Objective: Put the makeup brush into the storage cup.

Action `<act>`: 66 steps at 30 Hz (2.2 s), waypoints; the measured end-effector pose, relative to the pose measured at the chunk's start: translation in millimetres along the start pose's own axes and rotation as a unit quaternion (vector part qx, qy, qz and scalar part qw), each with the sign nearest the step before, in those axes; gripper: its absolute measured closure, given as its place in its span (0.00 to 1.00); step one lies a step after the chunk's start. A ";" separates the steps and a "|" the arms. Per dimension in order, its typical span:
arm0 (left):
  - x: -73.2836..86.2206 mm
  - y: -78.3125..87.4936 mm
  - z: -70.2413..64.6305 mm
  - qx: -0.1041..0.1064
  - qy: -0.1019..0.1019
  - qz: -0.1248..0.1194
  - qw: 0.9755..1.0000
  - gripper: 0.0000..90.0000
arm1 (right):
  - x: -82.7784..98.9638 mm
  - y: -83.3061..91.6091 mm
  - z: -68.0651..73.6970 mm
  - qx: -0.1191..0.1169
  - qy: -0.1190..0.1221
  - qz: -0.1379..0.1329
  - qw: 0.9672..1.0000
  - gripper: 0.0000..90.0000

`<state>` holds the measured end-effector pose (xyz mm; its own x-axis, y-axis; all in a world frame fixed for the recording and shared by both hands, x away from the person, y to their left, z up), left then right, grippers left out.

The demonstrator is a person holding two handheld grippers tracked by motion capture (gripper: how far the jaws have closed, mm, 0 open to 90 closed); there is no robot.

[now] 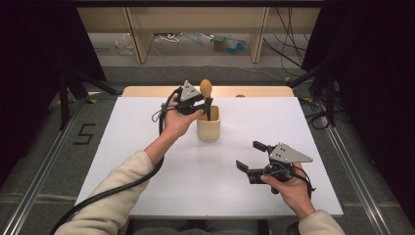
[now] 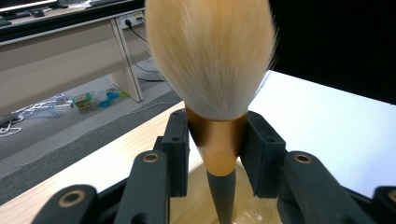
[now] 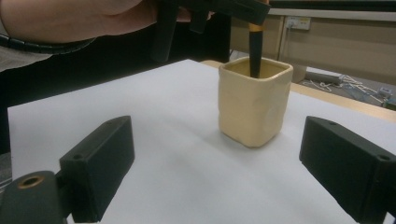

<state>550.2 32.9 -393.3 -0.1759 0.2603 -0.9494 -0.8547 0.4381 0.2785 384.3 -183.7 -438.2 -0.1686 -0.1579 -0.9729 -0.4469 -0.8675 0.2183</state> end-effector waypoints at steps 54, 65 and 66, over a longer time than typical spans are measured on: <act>16.0 -6.3 -4.0 0.003 0.002 0.015 1.000 0.72 | 1.0 0.3 0.1 0.000 -0.001 0.008 1.000 0.13; 19.3 -7.7 -5.8 0.004 0.009 0.020 1.000 0.72 | 1.1 0.2 0.2 -0.002 -0.002 0.008 1.000 0.13; 19.6 -7.8 -5.6 0.004 0.009 0.020 1.000 0.72 | 1.2 0.1 0.2 -0.002 -0.002 0.008 1.000 0.13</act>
<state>550.8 29.8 -414.8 -0.2189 0.2631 -0.9396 -0.8432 0.4336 0.3179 383.9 -183.9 -439.3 -0.1802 -0.1702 -0.9688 -0.4396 -0.8671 0.2341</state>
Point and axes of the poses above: each handheld gripper's, and its own axes: y roughly backward along the jaws, x roughly out of its underside, z roughly to its left, the point moved 5 cm from there along -y, roughly forward along the jaws, and after that the axes turned 13 degrees about -x, right-handed, at the moved point
